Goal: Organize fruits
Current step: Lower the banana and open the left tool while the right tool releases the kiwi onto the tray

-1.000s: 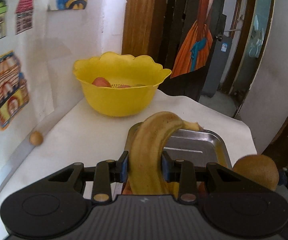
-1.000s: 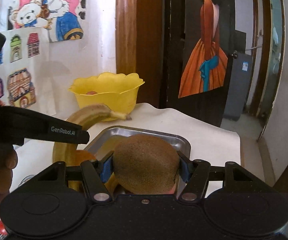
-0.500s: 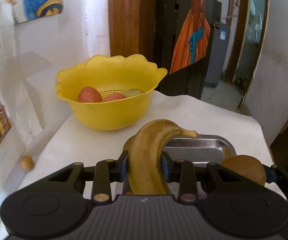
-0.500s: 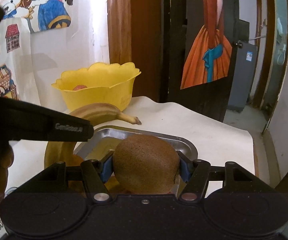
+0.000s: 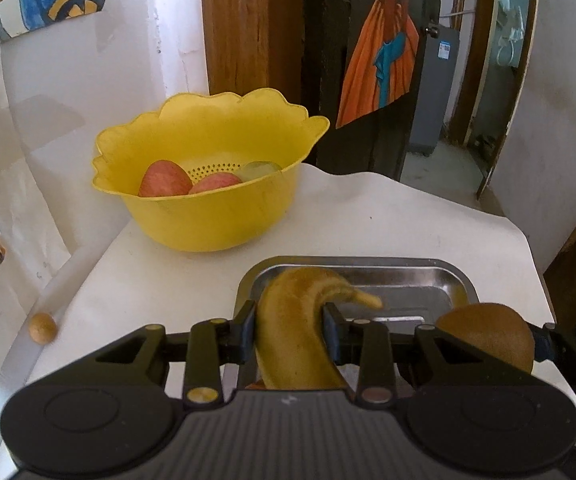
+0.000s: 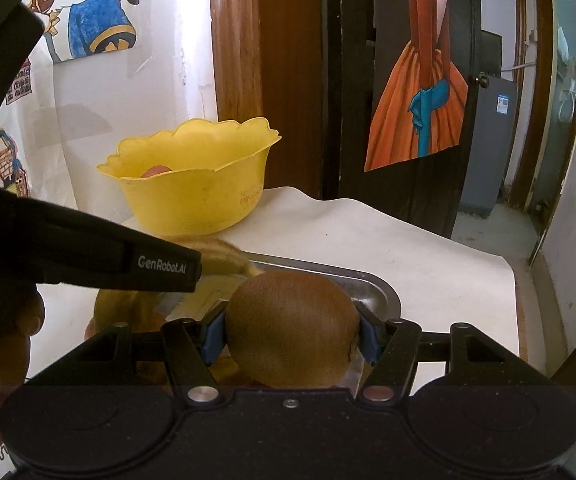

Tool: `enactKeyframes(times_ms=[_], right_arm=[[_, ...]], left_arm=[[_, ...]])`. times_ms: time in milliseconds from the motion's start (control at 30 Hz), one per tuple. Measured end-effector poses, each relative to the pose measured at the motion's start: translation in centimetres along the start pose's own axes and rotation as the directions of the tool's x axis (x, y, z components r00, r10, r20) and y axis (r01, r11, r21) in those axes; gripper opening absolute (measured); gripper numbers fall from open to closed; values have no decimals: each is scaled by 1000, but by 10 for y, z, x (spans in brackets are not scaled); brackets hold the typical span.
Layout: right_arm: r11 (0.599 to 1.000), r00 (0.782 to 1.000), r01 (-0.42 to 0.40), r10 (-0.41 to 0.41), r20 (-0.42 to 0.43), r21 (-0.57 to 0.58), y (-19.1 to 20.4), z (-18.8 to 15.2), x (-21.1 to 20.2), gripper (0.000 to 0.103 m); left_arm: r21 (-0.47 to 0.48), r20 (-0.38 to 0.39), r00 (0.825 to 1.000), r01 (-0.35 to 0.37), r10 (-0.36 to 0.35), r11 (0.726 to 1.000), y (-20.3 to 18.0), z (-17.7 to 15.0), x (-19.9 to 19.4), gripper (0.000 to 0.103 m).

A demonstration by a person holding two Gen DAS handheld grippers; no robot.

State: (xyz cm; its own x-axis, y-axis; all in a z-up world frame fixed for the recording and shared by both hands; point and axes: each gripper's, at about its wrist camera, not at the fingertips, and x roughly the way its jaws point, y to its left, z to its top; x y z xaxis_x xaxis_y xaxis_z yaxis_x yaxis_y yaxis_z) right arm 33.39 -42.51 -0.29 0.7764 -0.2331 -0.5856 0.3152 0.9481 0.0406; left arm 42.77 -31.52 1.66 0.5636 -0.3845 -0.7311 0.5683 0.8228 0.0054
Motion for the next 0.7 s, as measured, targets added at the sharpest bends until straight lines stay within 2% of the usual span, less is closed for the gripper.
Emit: enactKeyframes(times_ms=[300, 367, 500, 633, 700], right_arm=[[1000, 1000, 2, -2, 6, -12, -1, 0, -2, 67], [1000, 1000, 6, -6, 14, -8, -2, -1, -6, 72], [1000, 999, 19, -19, 31, -3, -3, -1, -15, 83], [999, 998, 43, -43, 48, -2, -1, -2, -27, 94], [998, 996, 54, -55, 63, 13, 0, -3, -35, 101]], left_arm=[[-16, 3, 1000, 2, -2, 1000, 4, -3, -4, 42], [-14, 21, 1000, 4, -4, 1000, 4, -4, -10, 54], [-20, 45, 999, 3, -2, 1000, 6, -6, -20, 66], [-47, 88, 996, -5, 9, 999, 13, -11, -34, 89], [-55, 111, 994, -4, 10, 998, 16, -14, -41, 94]])
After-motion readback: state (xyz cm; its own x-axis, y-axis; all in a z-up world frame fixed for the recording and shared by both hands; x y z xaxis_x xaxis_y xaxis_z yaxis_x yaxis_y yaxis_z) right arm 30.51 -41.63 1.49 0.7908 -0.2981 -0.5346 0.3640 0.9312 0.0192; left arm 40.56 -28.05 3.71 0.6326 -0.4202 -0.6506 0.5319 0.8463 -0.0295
